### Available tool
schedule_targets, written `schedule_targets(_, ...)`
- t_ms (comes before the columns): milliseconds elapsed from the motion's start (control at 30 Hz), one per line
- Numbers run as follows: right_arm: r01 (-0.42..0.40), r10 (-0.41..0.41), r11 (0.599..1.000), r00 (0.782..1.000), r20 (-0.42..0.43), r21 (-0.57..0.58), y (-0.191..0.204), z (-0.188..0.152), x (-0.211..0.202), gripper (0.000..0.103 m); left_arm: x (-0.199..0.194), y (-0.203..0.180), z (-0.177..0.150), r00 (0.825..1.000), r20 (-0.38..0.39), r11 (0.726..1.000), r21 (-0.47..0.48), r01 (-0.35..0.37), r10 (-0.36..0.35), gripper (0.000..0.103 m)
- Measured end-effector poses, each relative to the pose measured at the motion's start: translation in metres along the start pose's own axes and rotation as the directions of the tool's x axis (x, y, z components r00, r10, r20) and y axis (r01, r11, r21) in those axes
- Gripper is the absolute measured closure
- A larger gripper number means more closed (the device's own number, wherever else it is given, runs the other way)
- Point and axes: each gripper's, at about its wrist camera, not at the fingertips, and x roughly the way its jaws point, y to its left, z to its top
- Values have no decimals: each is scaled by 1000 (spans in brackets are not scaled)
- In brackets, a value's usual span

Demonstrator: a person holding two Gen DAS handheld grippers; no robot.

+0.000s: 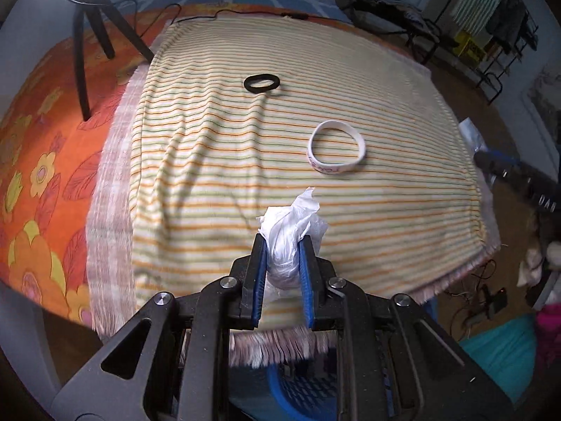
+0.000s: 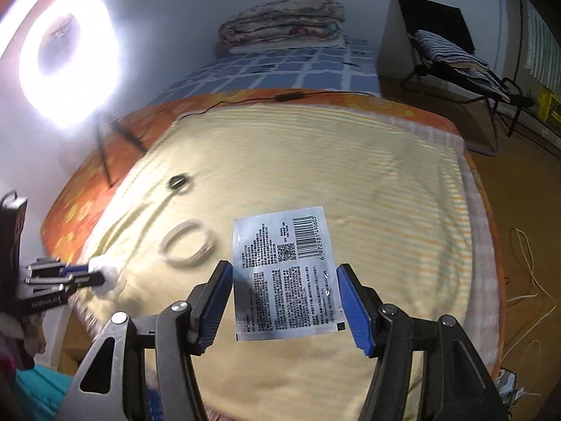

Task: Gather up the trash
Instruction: 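Carry tissue and receipt down into the blue basket and open both tools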

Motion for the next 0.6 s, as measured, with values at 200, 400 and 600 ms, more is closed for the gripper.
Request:
schedule_targets(200, -62, 61, 998, 998, -30, -31, 31, -46, -18, 40, -30, -14, -28, 997, 38, 997, -4, 74, -73, 87)
schedule_targets(400, -94, 90, 994, 994, -64, -57, 52, -90, -30, 40, -39, -33, -55, 992, 41, 993, 22, 119, -120, 87)
schedule_targets(600, -106, 101, 992, 991, -85, -63, 61, -119, -38, 40, -41, -50, -77, 989, 33, 988, 53, 145, -147, 87)
